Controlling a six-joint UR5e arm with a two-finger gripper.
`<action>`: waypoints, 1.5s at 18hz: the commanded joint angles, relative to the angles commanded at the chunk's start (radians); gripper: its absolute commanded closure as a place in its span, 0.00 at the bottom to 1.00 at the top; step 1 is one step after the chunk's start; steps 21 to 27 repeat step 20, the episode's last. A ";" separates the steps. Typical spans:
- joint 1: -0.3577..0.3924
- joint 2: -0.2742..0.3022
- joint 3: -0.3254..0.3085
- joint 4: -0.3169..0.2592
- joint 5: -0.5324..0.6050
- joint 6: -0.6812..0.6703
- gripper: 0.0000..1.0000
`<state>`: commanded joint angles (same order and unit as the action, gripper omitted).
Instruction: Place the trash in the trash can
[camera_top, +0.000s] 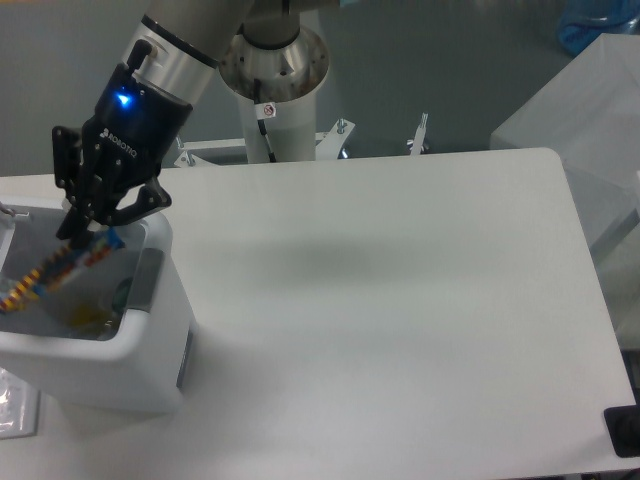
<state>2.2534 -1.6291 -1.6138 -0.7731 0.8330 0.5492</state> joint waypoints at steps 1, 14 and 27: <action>0.000 0.002 0.003 0.000 0.000 0.002 0.00; 0.196 -0.069 0.117 -0.011 0.182 0.128 0.00; 0.225 -0.057 0.143 -0.136 0.319 0.351 0.00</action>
